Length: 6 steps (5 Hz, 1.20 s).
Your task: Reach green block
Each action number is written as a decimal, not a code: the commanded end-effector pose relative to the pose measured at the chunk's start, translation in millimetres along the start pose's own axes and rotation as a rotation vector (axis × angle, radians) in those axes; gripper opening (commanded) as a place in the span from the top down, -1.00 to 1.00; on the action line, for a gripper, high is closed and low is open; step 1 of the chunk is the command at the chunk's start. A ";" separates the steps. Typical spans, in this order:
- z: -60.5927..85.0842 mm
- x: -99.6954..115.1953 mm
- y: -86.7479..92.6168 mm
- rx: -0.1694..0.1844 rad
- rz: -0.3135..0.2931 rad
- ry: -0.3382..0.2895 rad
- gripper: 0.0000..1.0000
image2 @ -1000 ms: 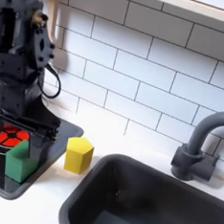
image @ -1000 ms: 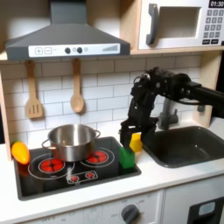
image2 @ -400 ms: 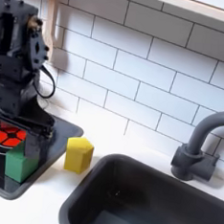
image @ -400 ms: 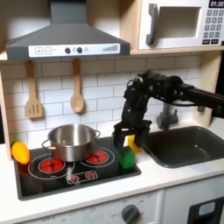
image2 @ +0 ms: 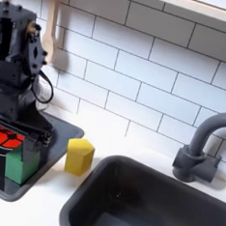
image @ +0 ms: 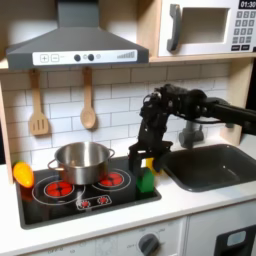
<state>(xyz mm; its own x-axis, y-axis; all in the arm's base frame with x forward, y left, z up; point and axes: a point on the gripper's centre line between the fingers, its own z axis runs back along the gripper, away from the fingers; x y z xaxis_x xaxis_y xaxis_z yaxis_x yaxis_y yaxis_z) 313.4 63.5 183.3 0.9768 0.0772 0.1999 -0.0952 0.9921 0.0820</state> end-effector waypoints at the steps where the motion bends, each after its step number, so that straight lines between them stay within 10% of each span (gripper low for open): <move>1: -12.1 2.4 -1.8 -0.007 0.008 0.023 -1.00; 6: -36.2 5.5 -10.0 -0.043 0.006 0.067 -1.00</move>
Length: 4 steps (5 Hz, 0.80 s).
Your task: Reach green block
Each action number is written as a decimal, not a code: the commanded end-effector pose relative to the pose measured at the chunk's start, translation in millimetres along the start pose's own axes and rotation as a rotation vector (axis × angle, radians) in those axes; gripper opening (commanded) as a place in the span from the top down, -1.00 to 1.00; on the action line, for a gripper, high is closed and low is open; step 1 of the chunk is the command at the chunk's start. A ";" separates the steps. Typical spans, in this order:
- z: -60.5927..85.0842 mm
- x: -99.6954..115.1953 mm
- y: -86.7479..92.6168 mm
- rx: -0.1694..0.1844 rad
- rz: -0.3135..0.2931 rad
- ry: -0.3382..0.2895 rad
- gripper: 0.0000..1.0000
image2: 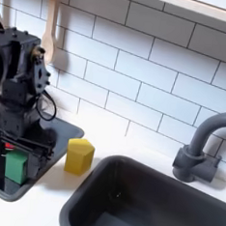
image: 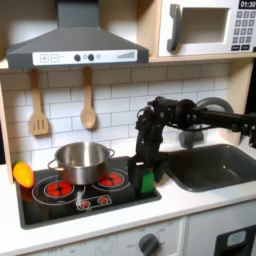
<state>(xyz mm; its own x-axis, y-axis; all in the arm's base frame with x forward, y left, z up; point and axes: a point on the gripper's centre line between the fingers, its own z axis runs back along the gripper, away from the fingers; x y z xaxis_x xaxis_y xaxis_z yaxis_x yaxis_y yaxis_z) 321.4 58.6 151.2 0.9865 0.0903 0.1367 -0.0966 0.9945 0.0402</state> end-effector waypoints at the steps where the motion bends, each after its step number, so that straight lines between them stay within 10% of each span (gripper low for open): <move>1: -9.4 5.3 -0.2 0.007 0.001 0.019 -1.00; 4: -18.1 3.3 -6.9 -0.003 -0.009 0.064 -1.00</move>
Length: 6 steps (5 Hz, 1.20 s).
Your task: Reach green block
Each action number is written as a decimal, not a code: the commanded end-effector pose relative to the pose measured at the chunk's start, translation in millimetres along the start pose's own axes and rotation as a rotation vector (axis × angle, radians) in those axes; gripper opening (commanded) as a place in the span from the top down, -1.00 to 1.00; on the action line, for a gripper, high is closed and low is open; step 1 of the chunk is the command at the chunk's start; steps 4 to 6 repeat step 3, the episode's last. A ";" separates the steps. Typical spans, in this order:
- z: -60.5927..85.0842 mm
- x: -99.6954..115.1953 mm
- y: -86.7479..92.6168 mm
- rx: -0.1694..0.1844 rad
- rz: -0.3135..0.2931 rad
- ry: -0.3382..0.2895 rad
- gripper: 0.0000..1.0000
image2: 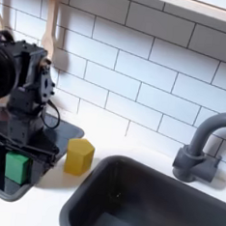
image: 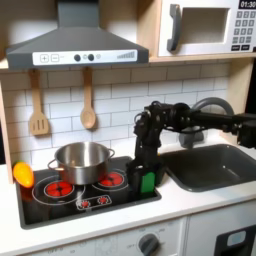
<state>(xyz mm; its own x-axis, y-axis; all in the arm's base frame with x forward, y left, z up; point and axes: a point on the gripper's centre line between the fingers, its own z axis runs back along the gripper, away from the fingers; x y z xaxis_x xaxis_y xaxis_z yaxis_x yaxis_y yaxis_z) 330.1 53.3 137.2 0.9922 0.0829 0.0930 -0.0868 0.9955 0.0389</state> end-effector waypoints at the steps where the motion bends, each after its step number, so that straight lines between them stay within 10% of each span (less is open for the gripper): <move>1: -1.0 1.1 -1.6 -0.006 -0.014 0.000 -1.00; 6: -0.6 0.2 -0.8 0.001 -0.017 0.003 -1.00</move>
